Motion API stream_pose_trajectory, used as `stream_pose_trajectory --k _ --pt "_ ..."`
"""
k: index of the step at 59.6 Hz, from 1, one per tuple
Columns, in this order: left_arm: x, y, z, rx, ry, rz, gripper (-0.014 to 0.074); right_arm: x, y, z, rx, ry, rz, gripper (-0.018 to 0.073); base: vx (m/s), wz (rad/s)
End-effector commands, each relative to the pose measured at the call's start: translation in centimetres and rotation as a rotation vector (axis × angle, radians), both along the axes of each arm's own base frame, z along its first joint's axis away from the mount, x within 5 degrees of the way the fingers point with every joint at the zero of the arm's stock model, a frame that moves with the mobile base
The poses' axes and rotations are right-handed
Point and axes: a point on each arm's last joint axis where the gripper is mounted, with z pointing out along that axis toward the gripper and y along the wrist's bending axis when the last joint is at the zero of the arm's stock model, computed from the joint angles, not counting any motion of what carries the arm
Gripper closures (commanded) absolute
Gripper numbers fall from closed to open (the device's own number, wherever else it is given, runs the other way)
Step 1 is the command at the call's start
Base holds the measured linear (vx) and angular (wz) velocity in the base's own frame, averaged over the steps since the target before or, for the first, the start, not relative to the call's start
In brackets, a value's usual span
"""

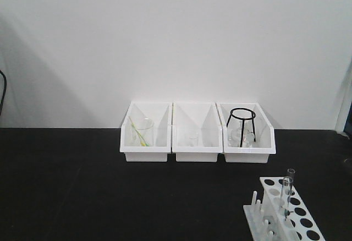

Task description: Flip and reinsert test tube from rack

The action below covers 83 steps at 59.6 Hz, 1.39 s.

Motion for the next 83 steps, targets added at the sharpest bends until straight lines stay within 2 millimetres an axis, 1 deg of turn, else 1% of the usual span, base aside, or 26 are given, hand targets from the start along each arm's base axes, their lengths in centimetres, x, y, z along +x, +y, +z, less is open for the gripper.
stream_pose_trajectory --k 1,7,12,19,24,31,53,59,64,68,75,78,83 --pt "0.1 -0.1 0.8 0.004 -0.099 -0.012 0.0603 -3.0 -0.2 0.8 0.017 -0.086 -0.008 0.0046 0.0 0.0" --pt "0.1 -0.1 0.8 0.004 -0.099 -0.012 0.0603 -5.8 -0.3 0.0 0.021 -0.147 -0.008 0.0064 0.0 0.0" --pt "0.1 -0.1 0.8 0.004 -0.099 -0.012 0.0603 -7.5 -0.4 -0.9 0.007 -0.183 -0.009 0.0079 0.0 0.0" --pt "0.1 -0.1 0.8 0.004 -0.099 -0.012 0.0603 -9.0 -0.4 -1.4 0.01 -0.22 -0.012 0.009 0.0 0.0" --pt "0.1 -0.1 0.8 0.004 -0.099 -0.012 0.0603 -9.7 -0.5 -1.4 0.012 -0.233 -0.018 0.009 0.0 0.0" --pt "0.1 -0.1 0.8 0.004 -0.099 -0.012 0.0603 -10.0 -0.5 -1.3 0.012 -0.248 -0.018 0.009 0.0 0.0" --pt "0.1 -0.1 0.8 0.004 -0.099 -0.012 0.0603 -10.0 -0.5 -1.3 0.004 -0.248 -0.02 0.009 0.0 0.0" --pt "0.1 -0.1 0.8 0.004 -0.099 -0.012 0.0603 -10.3 -0.6 -1.4 -0.014 -0.244 -0.035 0.011 0.0 0.0" --pt "0.1 -0.1 0.8 0.004 -0.099 -0.012 0.0603 -10.9 -0.8 -2.0 -0.02 -0.236 -0.055 0.0162 0.0 0.0" --pt "0.1 -0.1 0.8 0.004 -0.099 -0.012 0.0603 -11.6 -0.9 -3.1 -0.036 -0.245 -0.065 0.0221 0.0 0.0" --pt "0.1 -0.1 0.8 0.004 -0.099 -0.012 0.0603 -12.7 -1.0 -6.5 -0.049 -0.26 -0.074 0.0358 0.0 0.0" --pt "0.1 -0.1 0.8 0.004 -0.099 -0.012 0.0603 -13.0 -1.0 -8.0 -0.039 -0.261 -0.073 0.0438 0.0 0.0" --pt "0.1 -0.1 0.8 0.004 -0.098 -0.012 0.0603 -12.1 -0.9 -10.1 -0.019 -0.188 -0.064 0.0552 0.0 0.0"
